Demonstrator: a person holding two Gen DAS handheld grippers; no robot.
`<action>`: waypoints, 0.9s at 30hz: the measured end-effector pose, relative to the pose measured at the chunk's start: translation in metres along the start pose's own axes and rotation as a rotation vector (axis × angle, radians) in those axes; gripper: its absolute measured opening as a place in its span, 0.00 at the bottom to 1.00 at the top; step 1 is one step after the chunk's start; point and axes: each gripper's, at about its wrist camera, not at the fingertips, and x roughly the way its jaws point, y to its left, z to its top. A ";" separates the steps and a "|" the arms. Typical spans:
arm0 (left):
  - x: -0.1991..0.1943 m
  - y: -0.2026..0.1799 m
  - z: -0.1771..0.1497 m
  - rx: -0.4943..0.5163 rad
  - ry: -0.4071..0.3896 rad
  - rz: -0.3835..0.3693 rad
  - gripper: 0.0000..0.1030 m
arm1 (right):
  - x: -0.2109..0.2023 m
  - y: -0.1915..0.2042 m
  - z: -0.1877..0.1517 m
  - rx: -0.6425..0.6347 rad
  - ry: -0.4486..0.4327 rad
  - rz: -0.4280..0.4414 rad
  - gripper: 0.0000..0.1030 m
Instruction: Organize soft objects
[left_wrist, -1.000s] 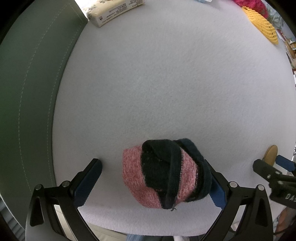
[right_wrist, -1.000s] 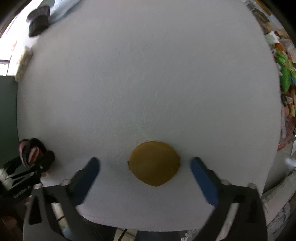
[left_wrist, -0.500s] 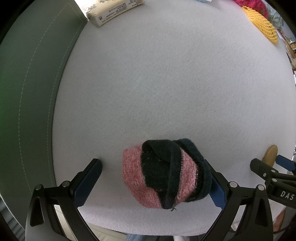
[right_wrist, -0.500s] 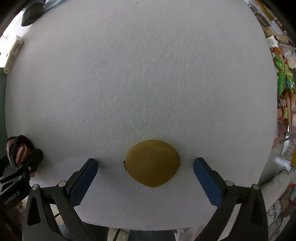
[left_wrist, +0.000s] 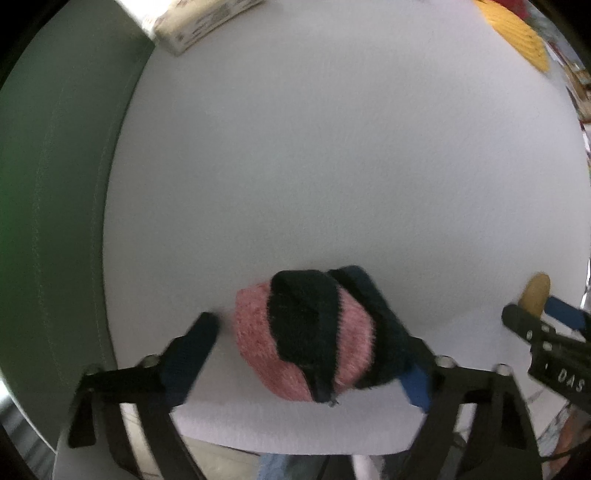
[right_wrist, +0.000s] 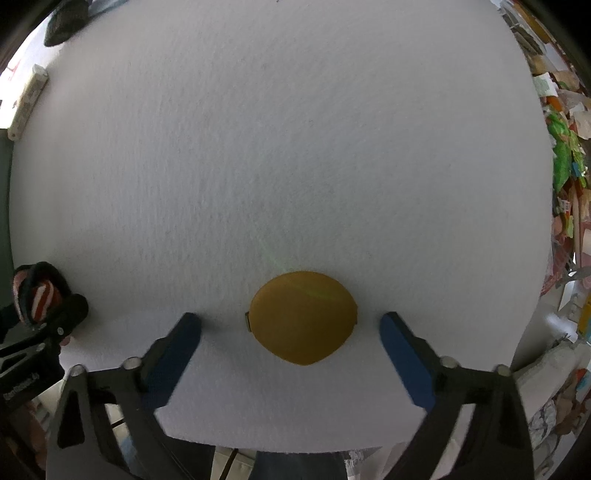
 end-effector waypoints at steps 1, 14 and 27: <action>-0.003 -0.003 0.001 0.023 -0.008 0.002 0.68 | -0.002 0.000 -0.001 -0.003 -0.006 0.000 0.74; -0.032 0.006 0.003 0.128 -0.053 -0.042 0.42 | -0.022 -0.017 -0.018 0.042 -0.039 0.056 0.43; -0.072 0.014 -0.006 0.144 -0.159 -0.051 0.42 | -0.059 -0.032 -0.042 0.082 -0.122 0.211 0.43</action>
